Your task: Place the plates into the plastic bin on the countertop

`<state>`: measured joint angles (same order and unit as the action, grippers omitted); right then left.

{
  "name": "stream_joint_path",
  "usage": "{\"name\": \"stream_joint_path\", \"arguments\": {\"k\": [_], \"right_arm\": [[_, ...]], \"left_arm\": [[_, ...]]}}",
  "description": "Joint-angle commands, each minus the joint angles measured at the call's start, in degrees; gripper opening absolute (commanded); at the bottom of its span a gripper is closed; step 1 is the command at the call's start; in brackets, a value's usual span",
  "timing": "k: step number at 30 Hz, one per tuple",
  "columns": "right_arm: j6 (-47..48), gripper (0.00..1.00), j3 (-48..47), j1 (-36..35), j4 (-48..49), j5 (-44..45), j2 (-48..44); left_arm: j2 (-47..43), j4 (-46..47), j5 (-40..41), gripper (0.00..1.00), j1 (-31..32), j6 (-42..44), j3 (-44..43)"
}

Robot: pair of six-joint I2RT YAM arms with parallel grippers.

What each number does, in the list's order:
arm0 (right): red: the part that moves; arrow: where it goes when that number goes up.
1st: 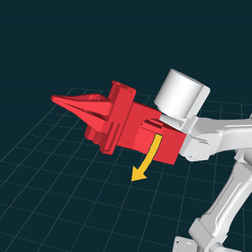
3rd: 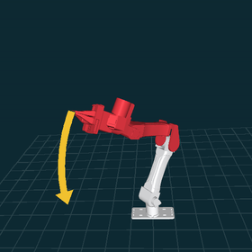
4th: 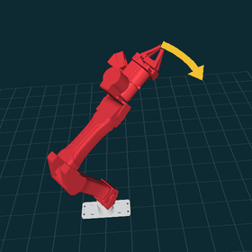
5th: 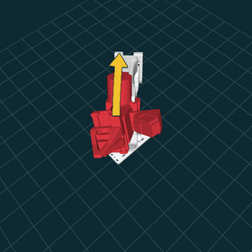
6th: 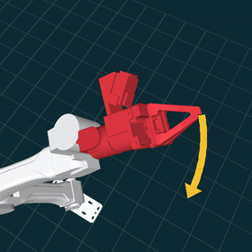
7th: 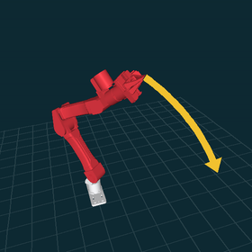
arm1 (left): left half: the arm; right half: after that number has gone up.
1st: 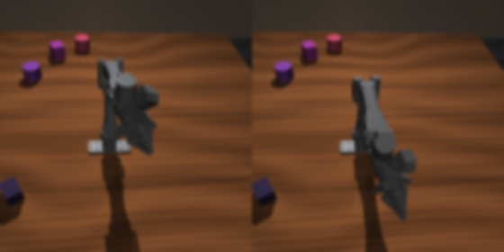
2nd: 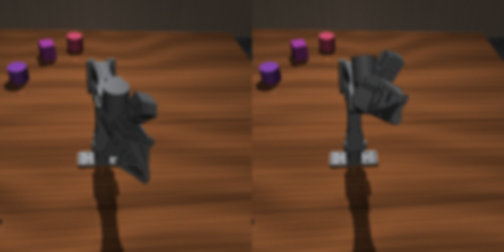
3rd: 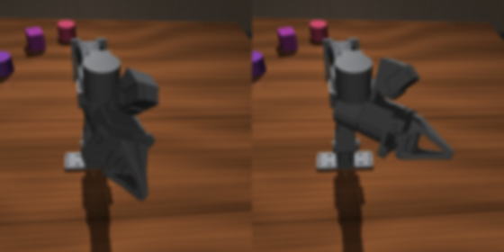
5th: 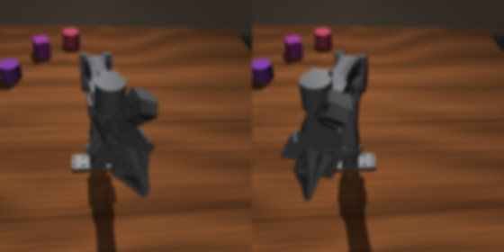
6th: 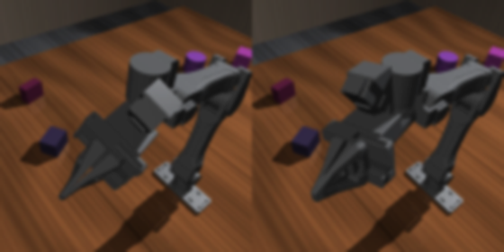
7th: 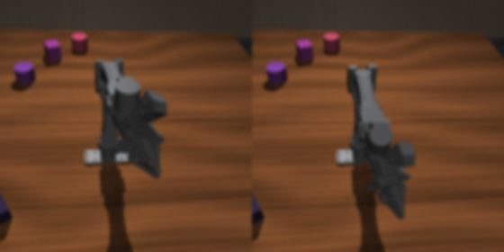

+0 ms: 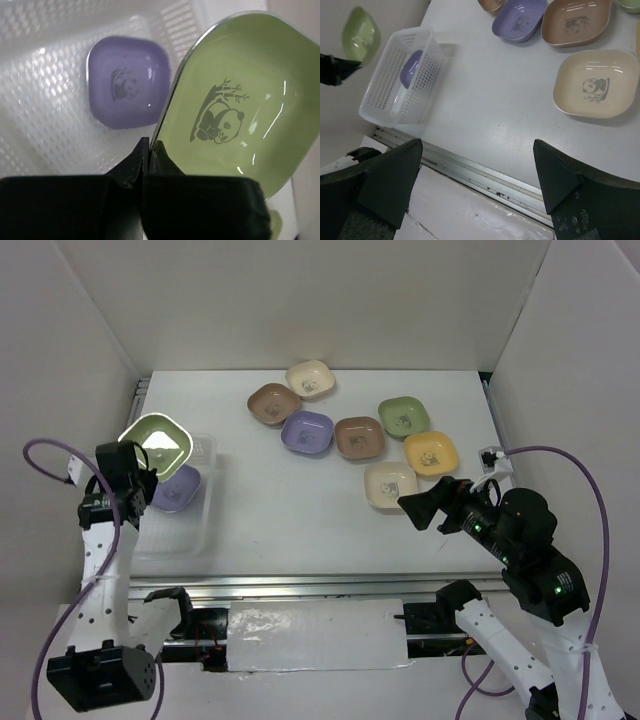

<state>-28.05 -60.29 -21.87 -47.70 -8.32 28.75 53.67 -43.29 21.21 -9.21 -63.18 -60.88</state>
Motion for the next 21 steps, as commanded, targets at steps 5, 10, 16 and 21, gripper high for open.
{"name": "stream_joint_path", "arguments": {"k": [5,10,16,21], "right_arm": [[-0.7,1.0,1.1,0.0,5.1,-3.4,-0.4],[-0.5,1.0,2.8,-0.2,5.6,-3.3,-0.3],[0.0,1.0,2.8,-0.2,5.7,-2.9,0.0],[-0.1,1.0,2.6,-0.3,6.5,-3.1,0.8]], "left_arm": [[2.1,21.5,-8.1,0.0,-4.0,-19.9,15.7],[15.6,19.4,-8.6,0.0,-4.2,-19.2,11.5],[19.0,21.9,-10.7,0.02,-7.1,-18.8,15.5],[15.7,20.3,-10.1,0.69,-7.2,-17.2,15.5]]}}
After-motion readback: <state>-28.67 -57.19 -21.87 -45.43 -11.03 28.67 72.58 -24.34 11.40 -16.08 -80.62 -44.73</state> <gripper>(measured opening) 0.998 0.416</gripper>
